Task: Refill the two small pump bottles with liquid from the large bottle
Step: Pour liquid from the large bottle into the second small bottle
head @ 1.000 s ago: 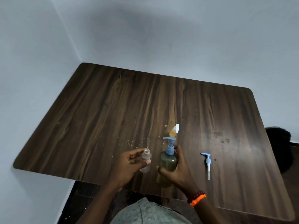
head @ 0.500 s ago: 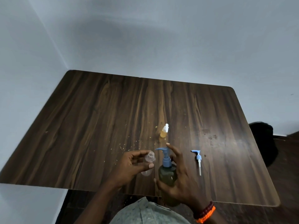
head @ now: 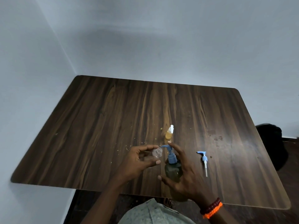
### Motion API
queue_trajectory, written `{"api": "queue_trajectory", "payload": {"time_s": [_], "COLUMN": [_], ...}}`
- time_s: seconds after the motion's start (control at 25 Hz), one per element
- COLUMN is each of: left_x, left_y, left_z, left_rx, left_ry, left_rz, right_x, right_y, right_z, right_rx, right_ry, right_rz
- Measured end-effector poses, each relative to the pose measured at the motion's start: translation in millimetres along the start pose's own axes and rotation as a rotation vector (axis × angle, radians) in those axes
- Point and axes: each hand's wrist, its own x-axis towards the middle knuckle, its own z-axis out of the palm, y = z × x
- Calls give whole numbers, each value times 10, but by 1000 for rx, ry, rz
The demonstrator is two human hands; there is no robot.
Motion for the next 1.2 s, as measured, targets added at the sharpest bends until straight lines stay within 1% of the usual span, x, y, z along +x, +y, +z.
{"api": "queue_trajectory", "payload": {"time_s": [0.12, 0.36, 0.52, 0.92, 1.0, 1.2], "left_x": [47, 112, 136, 105, 96, 44], "left_y": [2, -22, -20, -14, -10, 12], "left_z": [13, -14, -31, -6, -1, -18], "left_rx": [15, 35, 90, 134, 136, 167], "left_ry": [1, 48, 48, 16, 18, 27], "left_rz": [27, 46, 58, 72, 77, 81], "right_x": [27, 20, 42, 61, 45, -39], "right_y": [-16, 3, 7, -37, -74, -40], "right_z": [-22, -27, -27, 62, 68, 95], "right_rx": [16, -35, -67, 14, -3, -87], "right_ry": [7, 17, 0, 86, 105, 12], "right_rz": [-16, -19, -21, 35, 46, 7]}}
